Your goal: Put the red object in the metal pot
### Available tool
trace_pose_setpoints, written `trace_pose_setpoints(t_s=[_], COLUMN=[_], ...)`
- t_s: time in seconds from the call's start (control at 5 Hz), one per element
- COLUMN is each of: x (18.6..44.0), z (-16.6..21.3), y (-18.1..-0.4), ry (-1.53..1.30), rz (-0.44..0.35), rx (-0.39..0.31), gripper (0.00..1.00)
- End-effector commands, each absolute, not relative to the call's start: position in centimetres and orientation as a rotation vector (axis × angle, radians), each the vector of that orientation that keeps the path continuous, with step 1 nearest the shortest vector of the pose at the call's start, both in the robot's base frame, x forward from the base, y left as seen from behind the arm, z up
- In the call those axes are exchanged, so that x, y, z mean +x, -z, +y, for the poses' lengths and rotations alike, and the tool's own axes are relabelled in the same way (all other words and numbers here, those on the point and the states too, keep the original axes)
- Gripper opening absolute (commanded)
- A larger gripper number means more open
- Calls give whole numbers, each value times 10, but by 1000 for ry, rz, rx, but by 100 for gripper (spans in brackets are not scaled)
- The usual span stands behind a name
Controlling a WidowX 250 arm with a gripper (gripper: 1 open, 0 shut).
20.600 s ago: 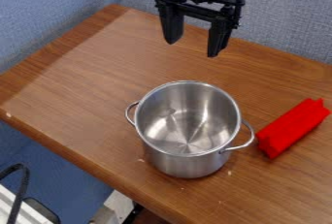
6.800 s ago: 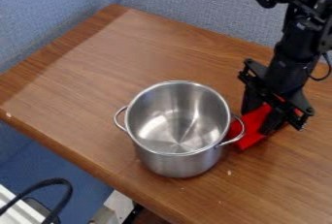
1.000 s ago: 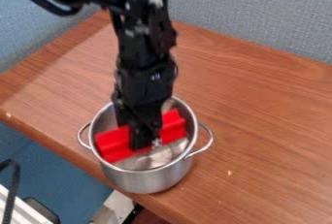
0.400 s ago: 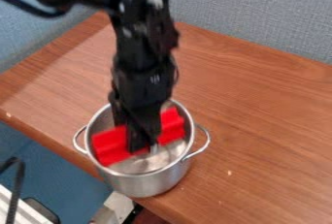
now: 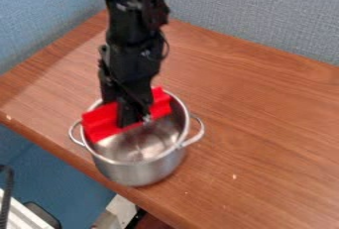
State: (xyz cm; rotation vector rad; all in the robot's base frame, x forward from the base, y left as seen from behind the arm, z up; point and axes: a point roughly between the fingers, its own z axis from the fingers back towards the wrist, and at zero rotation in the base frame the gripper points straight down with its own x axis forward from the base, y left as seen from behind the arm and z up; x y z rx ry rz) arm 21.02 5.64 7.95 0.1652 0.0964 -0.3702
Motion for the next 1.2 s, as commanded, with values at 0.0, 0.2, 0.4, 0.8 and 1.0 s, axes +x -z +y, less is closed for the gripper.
trace_pose_setpoints(t_s=[0.0, 0.2, 0.4, 0.8, 1.0], x=[209, 207, 206, 207, 208], z=[51, 45, 43, 37, 30], y=[-71, -56, -75, -84, -68], ry=[406, 423, 418, 426, 446], rz=[99, 129, 83, 56, 89], rx=[144, 132, 137, 155, 141], gripper=[0, 0, 0, 0, 0])
